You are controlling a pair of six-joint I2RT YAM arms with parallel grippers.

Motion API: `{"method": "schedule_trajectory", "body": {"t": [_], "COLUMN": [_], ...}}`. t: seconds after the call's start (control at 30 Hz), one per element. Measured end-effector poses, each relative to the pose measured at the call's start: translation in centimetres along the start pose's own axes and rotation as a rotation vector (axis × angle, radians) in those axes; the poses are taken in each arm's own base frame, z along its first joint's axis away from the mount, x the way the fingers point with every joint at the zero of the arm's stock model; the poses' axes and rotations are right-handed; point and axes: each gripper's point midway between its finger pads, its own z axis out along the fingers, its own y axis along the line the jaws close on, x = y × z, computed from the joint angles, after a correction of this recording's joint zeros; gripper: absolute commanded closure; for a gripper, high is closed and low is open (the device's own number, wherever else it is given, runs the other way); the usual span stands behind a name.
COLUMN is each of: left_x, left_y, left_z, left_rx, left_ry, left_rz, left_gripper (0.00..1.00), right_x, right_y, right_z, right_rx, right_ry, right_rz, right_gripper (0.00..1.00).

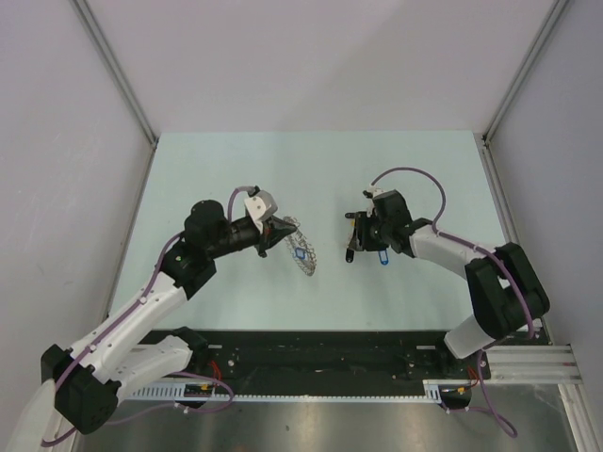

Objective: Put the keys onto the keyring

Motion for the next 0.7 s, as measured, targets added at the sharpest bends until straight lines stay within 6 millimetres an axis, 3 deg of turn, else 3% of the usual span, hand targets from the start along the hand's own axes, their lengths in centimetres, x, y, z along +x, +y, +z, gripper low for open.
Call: {"method": "schedule_trajectory", "body": {"t": [0.27,0.7], "left_x": [0.1,0.2], "left_y": [0.2,0.3], "left_z": [-0.1,-0.1], "left_rx": [-0.009,-0.010], "left_ry": [0.003,0.009], "left_rz": [-0.002,-0.006], "left_gripper": [0.99,1.00], "right_x": [0.2,-0.6], "right_y": [-0.7,-1.6], "right_z": [2.2,3.9], "right_rx": [-0.008,-0.009], "right_ry": [0.009,-0.026], "right_rz": [0.035,0.036], "right_gripper": [0.70,0.71]}}
